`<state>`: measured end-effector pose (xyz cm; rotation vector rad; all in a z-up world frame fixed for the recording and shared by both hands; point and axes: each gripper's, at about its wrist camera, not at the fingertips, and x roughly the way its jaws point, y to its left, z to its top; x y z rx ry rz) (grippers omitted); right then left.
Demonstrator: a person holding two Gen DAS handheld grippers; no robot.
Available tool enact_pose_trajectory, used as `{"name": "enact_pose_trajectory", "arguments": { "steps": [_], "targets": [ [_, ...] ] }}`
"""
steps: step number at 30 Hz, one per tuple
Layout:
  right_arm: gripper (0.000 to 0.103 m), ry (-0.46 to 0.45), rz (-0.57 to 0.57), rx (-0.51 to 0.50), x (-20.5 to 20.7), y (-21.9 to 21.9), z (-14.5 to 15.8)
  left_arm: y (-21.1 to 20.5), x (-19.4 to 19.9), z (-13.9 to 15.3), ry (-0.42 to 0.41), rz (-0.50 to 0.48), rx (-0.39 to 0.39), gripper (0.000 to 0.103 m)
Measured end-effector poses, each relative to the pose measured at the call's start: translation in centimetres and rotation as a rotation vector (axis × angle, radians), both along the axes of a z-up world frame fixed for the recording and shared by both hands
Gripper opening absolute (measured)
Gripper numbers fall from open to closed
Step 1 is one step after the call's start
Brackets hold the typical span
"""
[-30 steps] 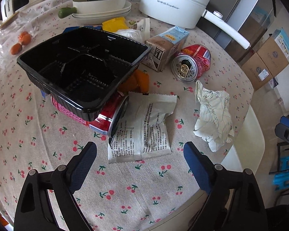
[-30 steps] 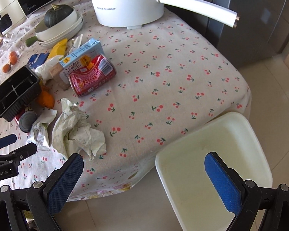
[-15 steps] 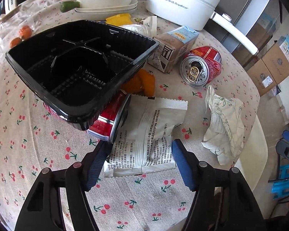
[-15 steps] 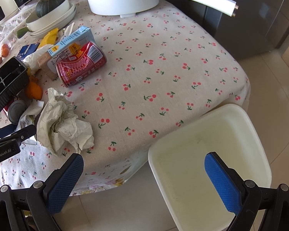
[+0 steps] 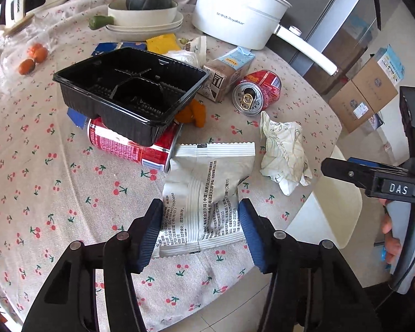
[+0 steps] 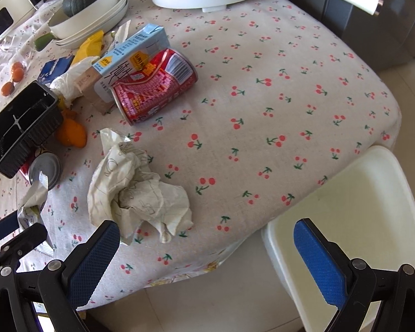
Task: Collect trash
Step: 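Grasp the white snack wrapper with the left gripper while the right gripper grasps crumpled paper, then carry the wrapper and crumpled paper over the white bin and release both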
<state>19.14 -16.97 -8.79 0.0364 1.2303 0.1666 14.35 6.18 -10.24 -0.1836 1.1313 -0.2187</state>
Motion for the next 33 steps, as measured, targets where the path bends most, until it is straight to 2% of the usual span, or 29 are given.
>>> {"name": "enact_pose_trajectory", "arguments": {
  "steps": [13, 15, 19, 21, 23, 25, 30, 33],
  "targets": [
    [0.102, 0.039, 0.059, 0.014, 1.8, 4.6, -2.5, 2.6, -3.9, 2.0, -0.045, -0.031, -0.018, 0.058],
    [0.099, 0.045, 0.053, 0.01, 2.1, 4.8, -2.9, 2.8, -4.2, 1.9, -0.042, -0.032, -0.02, 0.058],
    [0.081, 0.065, 0.048, 0.01, 2.5, 4.9, -3.8, 3.2, -4.4, 2.0, -0.045, -0.025, -0.025, 0.058],
    [0.077, 0.052, 0.056, -0.002, 2.5, 5.1, -3.8, 3.3, -4.4, 2.2, -0.05, -0.021, -0.028, 0.058],
    [0.061, 0.051, 0.065, 0.013, 2.5, 5.2, -3.5, 3.4, -4.4, 2.3, -0.054, -0.019, -0.029, 0.058],
    [0.052, 0.052, 0.073, 0.027, 2.3, 5.3, -3.2, 3.4, -4.4, 2.4, -0.059, -0.015, -0.027, 0.058],
    [0.049, 0.007, 0.108, -0.035, 1.4, 5.2, -2.4, 3.0, -4.2, 2.6, -0.068, -0.017, -0.025, 0.058],
    [0.049, -0.002, 0.108, -0.025, 1.2, 4.6, -1.9, 2.6, -4.1, 2.6, -0.071, -0.024, -0.023, 0.058]
  ]
}}
